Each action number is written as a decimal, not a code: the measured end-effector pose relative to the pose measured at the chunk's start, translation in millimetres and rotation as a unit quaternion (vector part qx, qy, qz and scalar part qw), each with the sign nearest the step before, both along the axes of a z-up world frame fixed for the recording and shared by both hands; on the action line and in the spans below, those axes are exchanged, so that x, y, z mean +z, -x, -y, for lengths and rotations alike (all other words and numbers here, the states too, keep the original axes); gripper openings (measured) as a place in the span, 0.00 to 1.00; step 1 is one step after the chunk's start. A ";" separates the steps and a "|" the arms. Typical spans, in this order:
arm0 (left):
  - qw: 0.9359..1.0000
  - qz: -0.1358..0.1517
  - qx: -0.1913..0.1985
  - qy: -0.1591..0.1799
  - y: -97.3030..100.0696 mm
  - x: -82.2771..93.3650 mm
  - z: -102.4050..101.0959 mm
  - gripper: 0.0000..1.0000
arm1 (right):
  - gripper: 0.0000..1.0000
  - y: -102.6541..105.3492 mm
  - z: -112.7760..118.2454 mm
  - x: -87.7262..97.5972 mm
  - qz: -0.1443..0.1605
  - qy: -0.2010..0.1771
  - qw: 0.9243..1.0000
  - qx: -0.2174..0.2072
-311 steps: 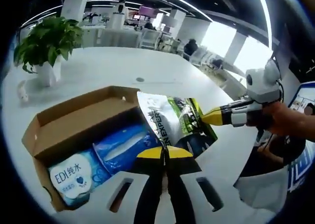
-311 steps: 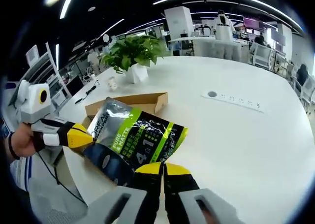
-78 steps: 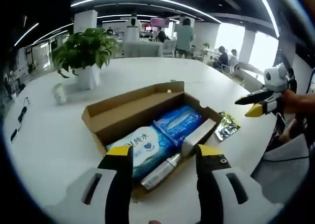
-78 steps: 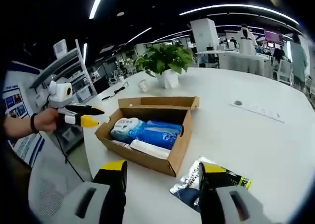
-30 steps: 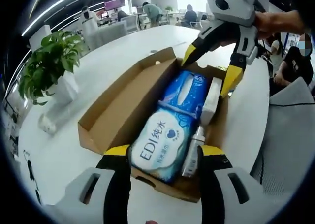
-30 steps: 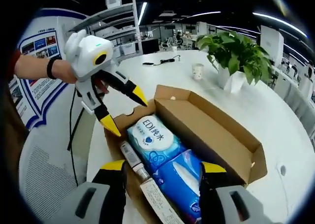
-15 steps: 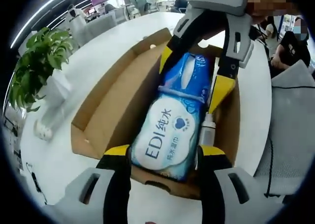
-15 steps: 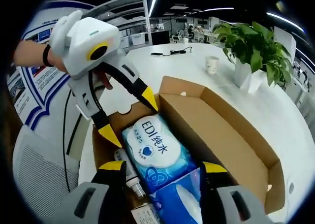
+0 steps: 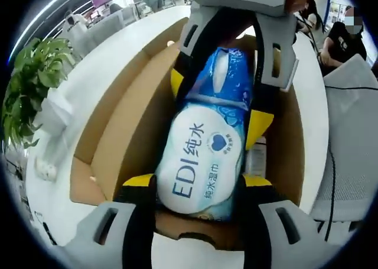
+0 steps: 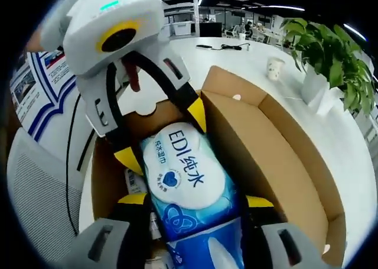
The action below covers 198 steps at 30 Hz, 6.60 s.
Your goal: Operate the shoe box by opening the lid, removing the specified soft item, and placing it in the target area until the item is outside and the box remains undamaged.
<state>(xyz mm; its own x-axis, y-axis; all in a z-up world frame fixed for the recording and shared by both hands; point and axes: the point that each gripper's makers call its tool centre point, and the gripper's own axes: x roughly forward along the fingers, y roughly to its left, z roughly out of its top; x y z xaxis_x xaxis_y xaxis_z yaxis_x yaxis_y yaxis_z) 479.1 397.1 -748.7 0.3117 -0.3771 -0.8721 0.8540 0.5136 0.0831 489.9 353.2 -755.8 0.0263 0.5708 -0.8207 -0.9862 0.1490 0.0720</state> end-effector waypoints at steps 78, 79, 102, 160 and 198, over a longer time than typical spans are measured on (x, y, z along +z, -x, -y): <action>0.987 -0.010 -0.160 -0.014 10.9 -13.5 28.0 0.59 | 0.56 12.9 -4.3 -18.6 0.055 0.038 0.984 0.164; 0.987 -0.010 -0.161 -0.013 10.9 -13.1 27.8 0.59 | 0.56 13.9 -4.3 -18.1 0.051 0.039 0.985 0.161; 0.987 0.001 -0.161 -0.011 11.7 21.3 31.7 0.59 | 0.55 14.9 -0.5 16.3 0.066 0.031 0.984 0.161; 0.955 0.058 -0.290 -0.041 11.8 98.4 183.4 0.59 | 0.55 17.8 154.6 94.8 0.126 0.020 0.991 0.026; 0.923 0.060 -0.378 -0.030 30.9 93.4 326.3 0.59 | 0.55 44.8 296.6 93.4 0.119 0.043 0.990 -0.062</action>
